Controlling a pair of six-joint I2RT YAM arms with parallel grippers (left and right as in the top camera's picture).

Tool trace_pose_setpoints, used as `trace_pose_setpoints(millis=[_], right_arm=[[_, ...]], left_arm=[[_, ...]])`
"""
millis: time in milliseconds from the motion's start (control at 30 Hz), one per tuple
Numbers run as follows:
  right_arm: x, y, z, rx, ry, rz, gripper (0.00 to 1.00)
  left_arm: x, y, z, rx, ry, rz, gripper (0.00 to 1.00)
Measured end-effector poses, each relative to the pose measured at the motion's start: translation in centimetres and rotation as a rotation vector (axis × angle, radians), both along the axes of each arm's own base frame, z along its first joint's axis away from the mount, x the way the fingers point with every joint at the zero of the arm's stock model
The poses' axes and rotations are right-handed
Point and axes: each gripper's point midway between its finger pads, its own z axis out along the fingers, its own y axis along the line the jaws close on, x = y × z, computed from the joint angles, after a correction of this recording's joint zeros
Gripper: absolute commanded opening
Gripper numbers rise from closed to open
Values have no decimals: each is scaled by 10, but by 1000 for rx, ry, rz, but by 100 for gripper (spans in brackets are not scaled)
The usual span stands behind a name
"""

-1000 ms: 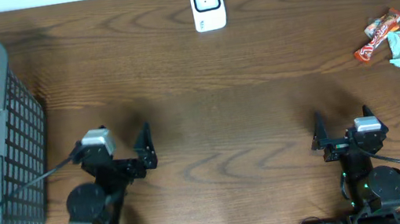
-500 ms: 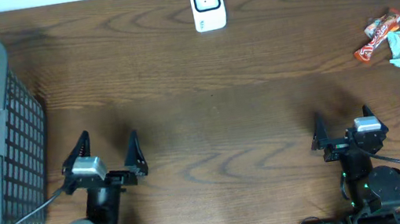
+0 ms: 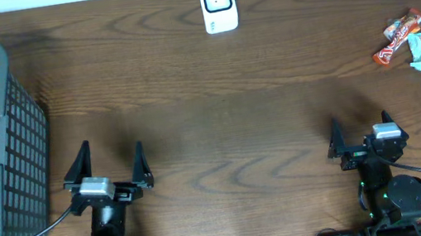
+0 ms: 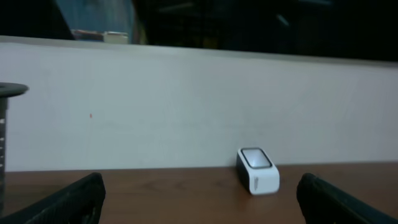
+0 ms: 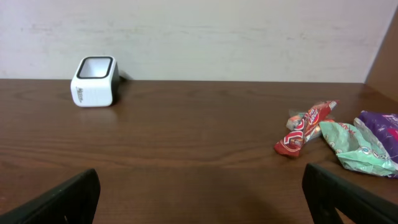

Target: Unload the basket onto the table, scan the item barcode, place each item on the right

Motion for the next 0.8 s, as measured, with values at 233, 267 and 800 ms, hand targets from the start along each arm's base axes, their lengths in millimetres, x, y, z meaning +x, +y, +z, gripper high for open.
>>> trace_pose_setpoints(millis=[233,267,800], right_arm=[[0,0,0,0,0,0,99],[0,0,0,0,0,0,99],[0,0,0,0,0,0,99]], left_arm=[[5,-5,-26,60,92,-16,98],[6,-5,-34,64,123,-17,98],[8,2,-87,78,337,11,98]])
